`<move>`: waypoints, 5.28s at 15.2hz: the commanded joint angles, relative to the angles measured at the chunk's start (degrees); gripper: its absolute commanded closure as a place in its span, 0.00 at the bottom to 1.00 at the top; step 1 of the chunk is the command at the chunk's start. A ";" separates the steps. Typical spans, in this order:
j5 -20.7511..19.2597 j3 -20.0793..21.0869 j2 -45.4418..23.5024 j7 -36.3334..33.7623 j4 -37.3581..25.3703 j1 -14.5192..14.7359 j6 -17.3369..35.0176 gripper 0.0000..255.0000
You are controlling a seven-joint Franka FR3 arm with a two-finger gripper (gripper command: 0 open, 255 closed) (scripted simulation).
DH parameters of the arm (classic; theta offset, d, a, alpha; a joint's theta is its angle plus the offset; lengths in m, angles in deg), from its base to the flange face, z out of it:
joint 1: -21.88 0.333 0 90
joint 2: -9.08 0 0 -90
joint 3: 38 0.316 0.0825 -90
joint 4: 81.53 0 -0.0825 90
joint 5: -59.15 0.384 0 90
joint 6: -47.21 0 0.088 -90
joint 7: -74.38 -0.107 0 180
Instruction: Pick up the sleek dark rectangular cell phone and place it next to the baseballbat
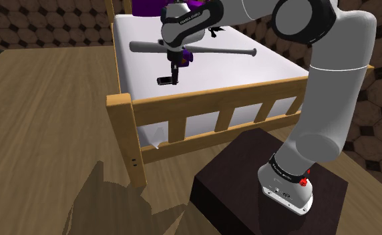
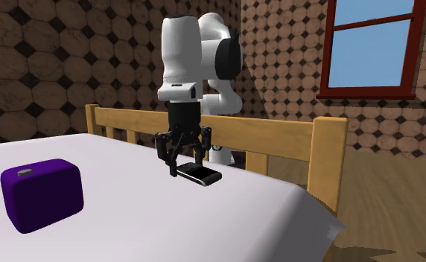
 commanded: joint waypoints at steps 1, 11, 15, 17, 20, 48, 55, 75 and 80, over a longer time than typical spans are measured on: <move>-0.08 -0.04 0.50 -0.06 -1.04 0.00 -1.55 1.00; -0.43 -0.16 2.96 -0.37 -5.40 0.04 -8.35 1.00; -0.53 -0.20 3.63 -0.47 -7.55 0.03 -11.18 1.00; -0.58 -0.21 3.90 -0.52 -8.72 0.03 -12.61 1.00; -0.63 -0.24 4.21 -0.58 -10.60 0.01 -14.80 1.00; -0.46 -14.89 15.07 32.95 3.76 -18.55 -12.03 1.00; 0.62 -17.34 12.81 39.09 2.67 -21.91 -11.19 1.00; 3.48 -16.75 7.30 41.12 11.70 -22.42 2.87 1.00; 4.19 -16.53 5.98 41.61 12.68 -22.60 5.06 1.00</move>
